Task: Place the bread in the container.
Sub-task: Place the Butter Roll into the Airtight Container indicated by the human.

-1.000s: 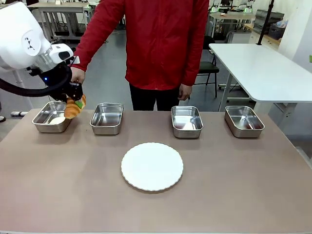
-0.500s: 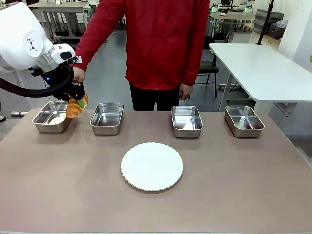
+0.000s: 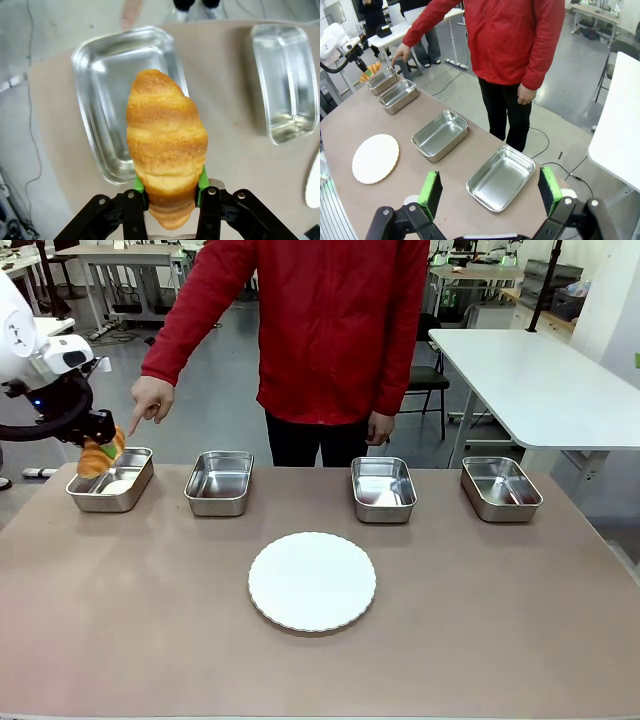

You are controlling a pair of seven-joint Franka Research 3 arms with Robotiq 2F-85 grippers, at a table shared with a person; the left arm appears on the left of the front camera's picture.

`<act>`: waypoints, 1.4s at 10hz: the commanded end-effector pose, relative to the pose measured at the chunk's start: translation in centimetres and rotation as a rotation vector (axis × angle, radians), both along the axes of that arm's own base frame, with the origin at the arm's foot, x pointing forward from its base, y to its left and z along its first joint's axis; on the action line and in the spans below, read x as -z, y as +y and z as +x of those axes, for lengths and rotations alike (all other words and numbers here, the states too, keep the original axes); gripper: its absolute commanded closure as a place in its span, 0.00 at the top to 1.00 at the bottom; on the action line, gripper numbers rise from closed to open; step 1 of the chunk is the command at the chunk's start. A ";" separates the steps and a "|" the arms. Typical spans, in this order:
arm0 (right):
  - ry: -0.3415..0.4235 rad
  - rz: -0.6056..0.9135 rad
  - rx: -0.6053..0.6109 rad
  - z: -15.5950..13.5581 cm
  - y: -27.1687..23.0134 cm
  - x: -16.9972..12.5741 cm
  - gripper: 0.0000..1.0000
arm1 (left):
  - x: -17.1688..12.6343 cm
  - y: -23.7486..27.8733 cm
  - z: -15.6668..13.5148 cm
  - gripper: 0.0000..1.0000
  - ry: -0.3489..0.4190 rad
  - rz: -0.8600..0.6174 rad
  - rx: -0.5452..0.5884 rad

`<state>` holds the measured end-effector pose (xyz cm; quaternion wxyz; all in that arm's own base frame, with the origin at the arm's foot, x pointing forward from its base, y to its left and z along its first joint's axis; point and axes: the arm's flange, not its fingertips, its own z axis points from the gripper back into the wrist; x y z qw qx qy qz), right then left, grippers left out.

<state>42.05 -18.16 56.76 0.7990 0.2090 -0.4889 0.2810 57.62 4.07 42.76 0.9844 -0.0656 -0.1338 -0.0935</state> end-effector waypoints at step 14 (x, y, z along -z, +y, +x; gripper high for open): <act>-0.009 0.006 -0.003 -0.1 0.1 -0.2 1.00 | 3.9 1.1 4.9 1.00 -0.049 0.016 0.036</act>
